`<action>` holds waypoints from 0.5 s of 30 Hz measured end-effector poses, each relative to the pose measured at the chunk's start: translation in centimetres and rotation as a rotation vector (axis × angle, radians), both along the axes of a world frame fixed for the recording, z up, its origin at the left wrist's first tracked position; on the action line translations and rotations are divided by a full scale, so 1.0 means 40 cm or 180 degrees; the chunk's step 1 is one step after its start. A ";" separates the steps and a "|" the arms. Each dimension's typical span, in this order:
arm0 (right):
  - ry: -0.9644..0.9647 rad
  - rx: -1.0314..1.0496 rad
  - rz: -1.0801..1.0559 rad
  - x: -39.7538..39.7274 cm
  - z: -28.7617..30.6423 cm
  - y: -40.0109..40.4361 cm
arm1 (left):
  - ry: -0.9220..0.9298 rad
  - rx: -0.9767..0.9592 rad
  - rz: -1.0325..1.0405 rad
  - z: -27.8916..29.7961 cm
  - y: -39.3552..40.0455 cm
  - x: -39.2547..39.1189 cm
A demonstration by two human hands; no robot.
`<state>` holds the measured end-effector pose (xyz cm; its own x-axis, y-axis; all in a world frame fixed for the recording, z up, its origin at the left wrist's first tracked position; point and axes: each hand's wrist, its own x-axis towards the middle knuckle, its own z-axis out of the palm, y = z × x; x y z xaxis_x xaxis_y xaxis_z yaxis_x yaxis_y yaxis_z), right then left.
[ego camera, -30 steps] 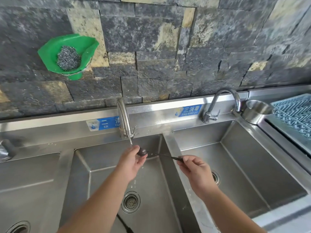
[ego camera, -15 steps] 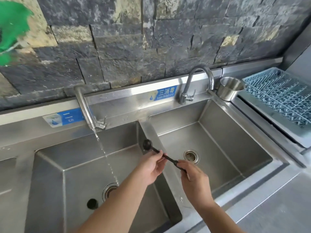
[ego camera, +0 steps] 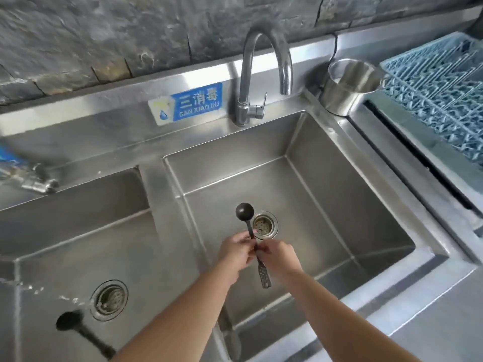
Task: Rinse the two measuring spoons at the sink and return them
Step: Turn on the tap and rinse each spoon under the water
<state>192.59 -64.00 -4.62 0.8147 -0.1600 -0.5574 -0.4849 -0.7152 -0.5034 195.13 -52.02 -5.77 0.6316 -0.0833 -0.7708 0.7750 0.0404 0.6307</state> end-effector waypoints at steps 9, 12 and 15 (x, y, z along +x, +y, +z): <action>0.1242 0.0188 0.0208 0.078 -0.359 -0.036 | 0.0112 0.1347 -0.0529 -0.332 -0.089 -0.002; 0.1266 0.0022 0.0414 0.075 -0.420 -0.027 | 0.0298 0.1581 -0.0336 -0.393 -0.099 -0.014; 0.1290 -0.0053 0.0400 0.072 -0.466 -0.020 | 0.0464 0.1696 -0.0148 -0.434 -0.102 -0.022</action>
<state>195.49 -64.82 -23.26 0.5439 -0.0851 -0.8348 -0.5497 -0.7878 -0.2779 194.24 -56.09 -23.13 0.5201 0.3170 -0.7931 0.8492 -0.2912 0.4405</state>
